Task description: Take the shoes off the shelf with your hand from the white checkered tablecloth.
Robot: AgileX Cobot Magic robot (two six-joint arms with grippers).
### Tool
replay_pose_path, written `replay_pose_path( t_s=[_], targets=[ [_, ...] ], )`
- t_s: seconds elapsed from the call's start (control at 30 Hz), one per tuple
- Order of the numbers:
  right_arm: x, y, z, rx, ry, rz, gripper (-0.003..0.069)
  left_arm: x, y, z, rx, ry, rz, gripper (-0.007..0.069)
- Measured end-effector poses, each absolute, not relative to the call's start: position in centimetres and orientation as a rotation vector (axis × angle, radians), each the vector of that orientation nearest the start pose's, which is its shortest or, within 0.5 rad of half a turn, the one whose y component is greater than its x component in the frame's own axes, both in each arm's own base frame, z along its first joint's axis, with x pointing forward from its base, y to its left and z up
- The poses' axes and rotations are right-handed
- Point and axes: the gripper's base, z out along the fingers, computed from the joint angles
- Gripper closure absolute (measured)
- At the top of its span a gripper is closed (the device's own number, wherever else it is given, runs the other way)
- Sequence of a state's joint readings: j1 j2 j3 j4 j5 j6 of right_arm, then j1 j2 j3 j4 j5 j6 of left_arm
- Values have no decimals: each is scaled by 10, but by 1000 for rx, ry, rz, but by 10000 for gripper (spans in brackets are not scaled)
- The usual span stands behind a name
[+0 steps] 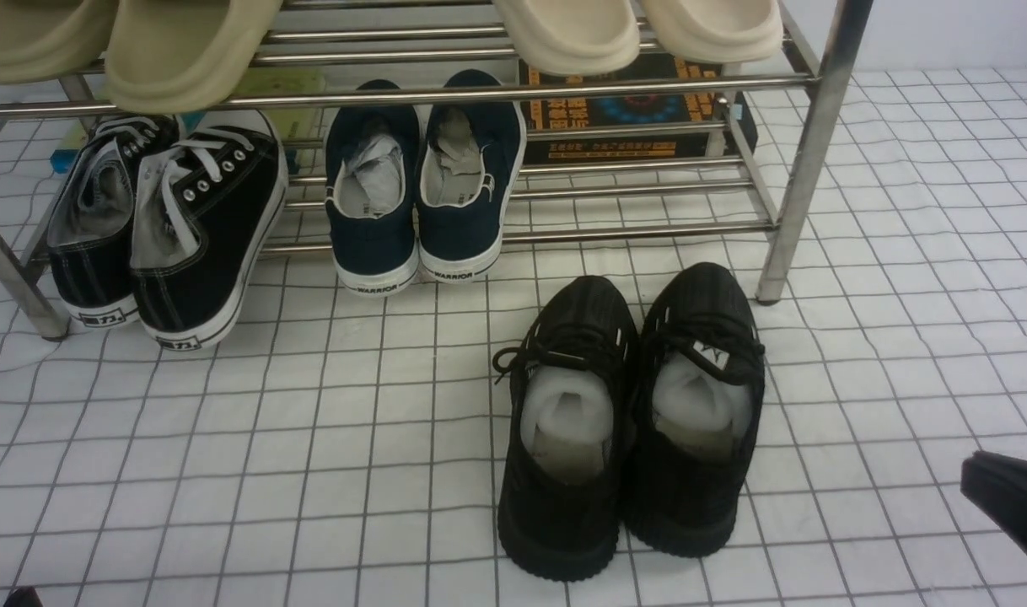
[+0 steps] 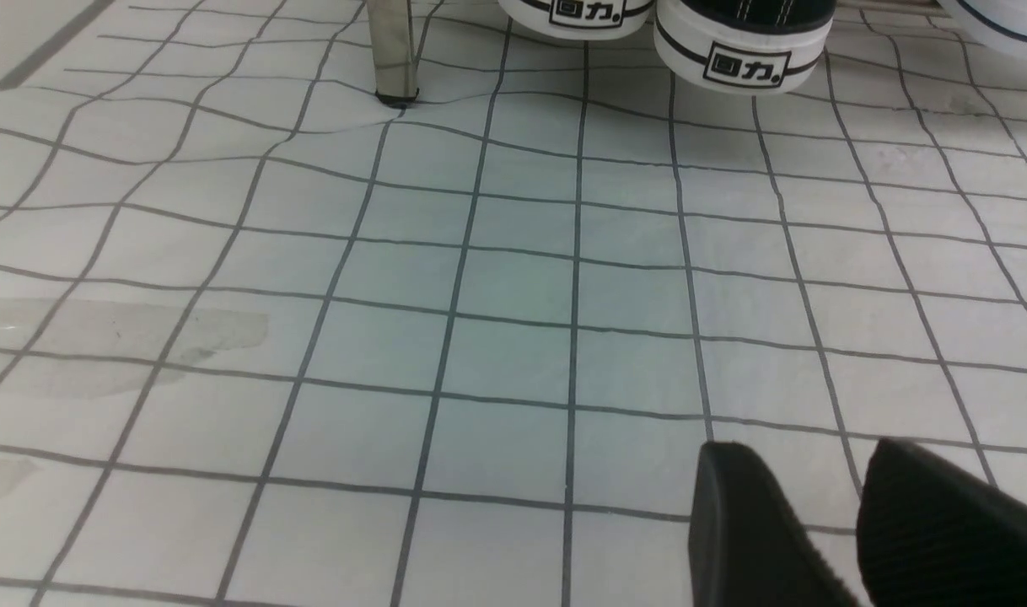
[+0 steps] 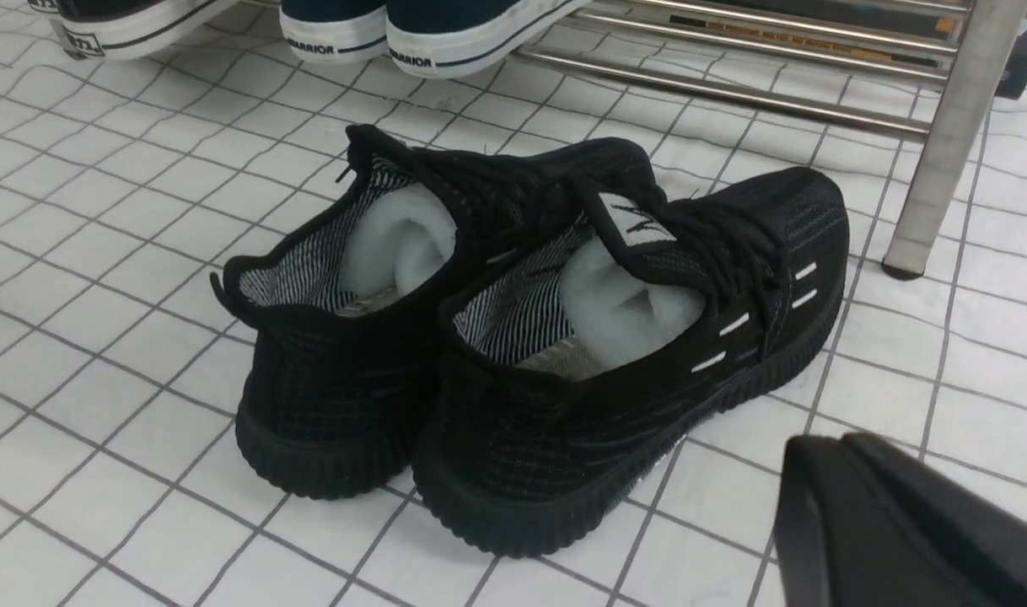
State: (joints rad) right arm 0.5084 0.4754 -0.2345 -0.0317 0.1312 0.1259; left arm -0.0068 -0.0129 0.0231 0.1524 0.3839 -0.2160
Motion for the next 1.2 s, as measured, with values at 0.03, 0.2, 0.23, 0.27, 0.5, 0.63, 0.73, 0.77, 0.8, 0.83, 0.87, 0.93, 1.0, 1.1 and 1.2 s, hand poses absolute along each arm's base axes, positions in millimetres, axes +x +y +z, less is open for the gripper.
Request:
replay_pose_path(
  t_s=[0.03, 0.2, 0.23, 0.27, 0.5, 0.63, 0.73, 0.77, 0.8, 0.83, 0.87, 0.93, 1.0, 1.1, 1.2],
  targets=[
    [91, 50, 243, -376, 1838, 409, 648, 52, 5, 172, -103, 1870, -3, 385],
    [72, 23, 221, -211, 1812, 279, 645, 52, 5, 172, -103, 1870, -3, 385],
    [71, 22, 221, -202, 1810, 273, 645, 52, 5, 172, -103, 1870, -3, 385],
    [65, 16, 215, -162, 1813, 214, 645, 52, 5, 172, -103, 1870, -3, 385],
    [50, 2, 178, 49, 1907, 73, 638, 52, 5, 172, -103, 1870, -3, 385],
    [51, 1, 174, 97, 1902, 73, 634, 52, 5, 172, -103, 1870, -3, 385],
    [51, 1, 174, 102, 1889, 76, 627, 52, 5, 172, -103, 1870, -3, 385],
    [51, 1, 174, 102, 1888, 76, 627, 52, 5, 172, -103, 1870, -3, 385],
    [51, 1, 174, 102, 1888, 76, 625, 52, 5, 172, -103, 1870, -3, 385],
    [52, 1, 174, 102, 1887, 76, 624, 52, 5, 172, -103, 1870, -3, 385],
    [52, 1, 174, 102, 1888, 76, 622, 52, 5, 172, -103, 1870, -3, 385],
    [52, 1, 174, 102, 1886, 76, 620, 52, 5, 172, -103, 1870, -3, 385],
    [52, 1, 174, 102, 1885, 76, 617, 52, 5, 172, -103, 1870, -3, 385],
    [52, 1, 174, 103, 1885, 77, 616, 52, 5, 172, -103, 1870, -3, 385],
    [52, 1, 174, 103, 1885, 77, 611, 52, 5, 172, -103, 1870, -3, 385]
  ],
)
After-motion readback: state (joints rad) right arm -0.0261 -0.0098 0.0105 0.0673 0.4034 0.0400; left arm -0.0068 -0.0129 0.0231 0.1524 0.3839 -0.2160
